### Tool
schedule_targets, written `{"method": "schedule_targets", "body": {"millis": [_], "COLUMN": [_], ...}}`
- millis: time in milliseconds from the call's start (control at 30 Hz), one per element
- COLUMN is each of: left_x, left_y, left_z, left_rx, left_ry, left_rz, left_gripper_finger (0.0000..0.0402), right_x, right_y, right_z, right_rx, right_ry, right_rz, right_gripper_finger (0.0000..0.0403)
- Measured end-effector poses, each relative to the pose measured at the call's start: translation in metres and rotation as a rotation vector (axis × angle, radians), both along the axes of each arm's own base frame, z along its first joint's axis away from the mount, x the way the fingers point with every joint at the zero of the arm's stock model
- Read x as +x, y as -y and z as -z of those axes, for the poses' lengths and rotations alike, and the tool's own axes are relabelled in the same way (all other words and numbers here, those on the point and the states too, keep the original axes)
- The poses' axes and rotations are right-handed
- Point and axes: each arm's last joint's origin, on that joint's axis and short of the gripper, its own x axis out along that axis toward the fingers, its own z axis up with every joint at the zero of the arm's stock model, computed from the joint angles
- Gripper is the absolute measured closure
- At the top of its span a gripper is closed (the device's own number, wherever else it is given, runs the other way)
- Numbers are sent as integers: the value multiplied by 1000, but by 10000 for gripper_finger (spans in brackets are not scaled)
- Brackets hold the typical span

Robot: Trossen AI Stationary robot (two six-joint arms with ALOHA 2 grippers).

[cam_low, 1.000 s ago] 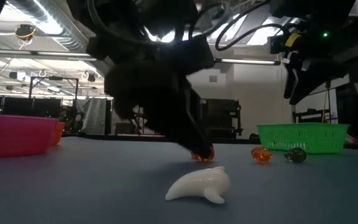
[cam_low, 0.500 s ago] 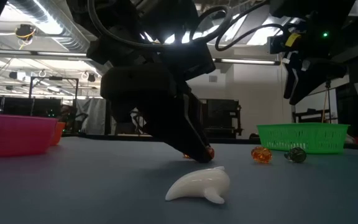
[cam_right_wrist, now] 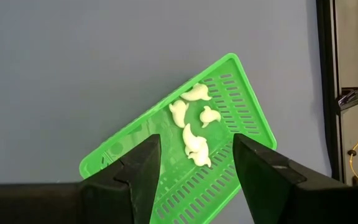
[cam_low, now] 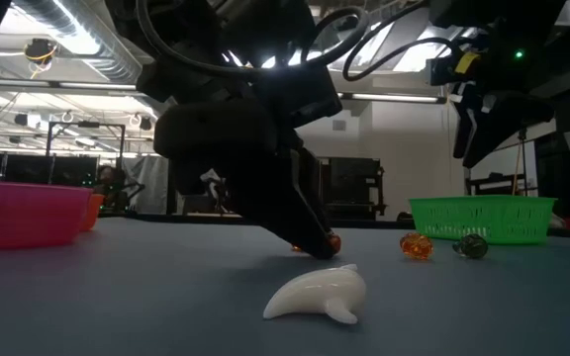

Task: Sort Halloween decoration
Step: Put the orange pumpkin toy into the red bowl

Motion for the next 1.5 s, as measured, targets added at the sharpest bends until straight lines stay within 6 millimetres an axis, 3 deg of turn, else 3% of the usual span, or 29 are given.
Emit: {"method": "schedule_targets", "body": {"millis": [700,1500], "left_x": [0,0], "left_y": [0,0], "left_z": [0,0], "left_rx": [5,1], "left_ry": [0,-2], "left_rz": [-3,-9], "left_gripper_finger": [329,334], "right_x": [0,0], "right_y": [0,0], "right_z": [0,0], "right_rx": [1,1], "right_ry": [2,3], "right_rz": [0,0], "right_gripper_finger": [203,203]}}
